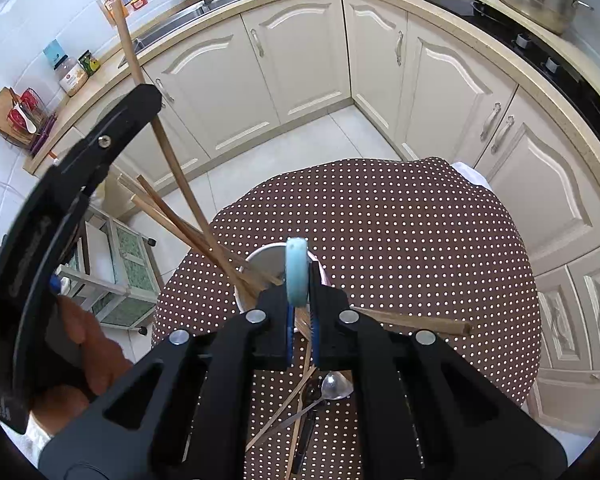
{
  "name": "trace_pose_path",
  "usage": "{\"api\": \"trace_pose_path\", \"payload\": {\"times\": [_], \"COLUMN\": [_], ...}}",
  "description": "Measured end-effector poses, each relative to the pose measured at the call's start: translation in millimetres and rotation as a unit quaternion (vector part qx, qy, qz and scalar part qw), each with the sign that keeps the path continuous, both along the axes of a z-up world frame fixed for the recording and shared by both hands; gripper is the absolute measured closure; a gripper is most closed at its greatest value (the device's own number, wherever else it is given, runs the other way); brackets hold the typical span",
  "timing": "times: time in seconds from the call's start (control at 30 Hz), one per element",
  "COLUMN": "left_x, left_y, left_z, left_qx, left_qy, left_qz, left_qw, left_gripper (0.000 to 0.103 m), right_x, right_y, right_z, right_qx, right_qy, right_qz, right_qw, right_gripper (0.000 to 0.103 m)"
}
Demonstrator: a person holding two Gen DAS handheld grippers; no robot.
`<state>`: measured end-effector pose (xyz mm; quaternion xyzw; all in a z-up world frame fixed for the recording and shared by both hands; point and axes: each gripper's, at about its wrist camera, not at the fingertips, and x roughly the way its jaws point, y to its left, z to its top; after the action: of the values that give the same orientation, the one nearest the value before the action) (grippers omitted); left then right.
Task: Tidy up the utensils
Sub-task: 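Open the left tool to drop its chopstick into the cup while the right tool releases the knife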
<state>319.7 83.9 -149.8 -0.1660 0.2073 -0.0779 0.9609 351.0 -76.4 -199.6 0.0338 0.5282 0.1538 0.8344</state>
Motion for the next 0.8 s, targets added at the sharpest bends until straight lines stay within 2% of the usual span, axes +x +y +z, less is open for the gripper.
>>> {"api": "trace_pose_path", "payload": {"times": [0.3, 0.4, 0.5, 0.6, 0.67, 0.8], "left_x": [-3, -3, -3, -3, -4, -10], "left_y": [-16, -16, -14, -10, -9, -8], "left_z": [-12, -16, -19, -22, -25, -29], "left_qx": [0.028, 0.034, 0.030, 0.026, 0.024, 0.019], "left_qy": [0.000, 0.004, 0.007, 0.011, 0.012, 0.018], "left_qz": [-0.008, -0.008, -0.005, -0.001, -0.003, -0.008], "left_qw": [0.9996, 0.9994, 0.9995, 0.9996, 0.9996, 0.9996], "left_gripper": [0.098, 0.098, 0.098, 0.098, 0.098, 0.098], "right_x": [-4, -4, -5, -8, -9, -11], "right_y": [-5, -7, -8, -14, -17, -20], "right_z": [-1, 2, 7, 13, 16, 20], "right_qx": [0.020, 0.030, 0.040, 0.058, 0.066, 0.078], "right_qy": [0.008, 0.008, 0.006, 0.002, -0.001, -0.006], "right_qz": [-0.004, -0.007, -0.009, -0.017, -0.023, -0.024], "right_qw": [1.000, 0.999, 0.999, 0.998, 0.998, 0.997], "right_gripper": [0.094, 0.086, 0.084, 0.075, 0.056, 0.054]}}
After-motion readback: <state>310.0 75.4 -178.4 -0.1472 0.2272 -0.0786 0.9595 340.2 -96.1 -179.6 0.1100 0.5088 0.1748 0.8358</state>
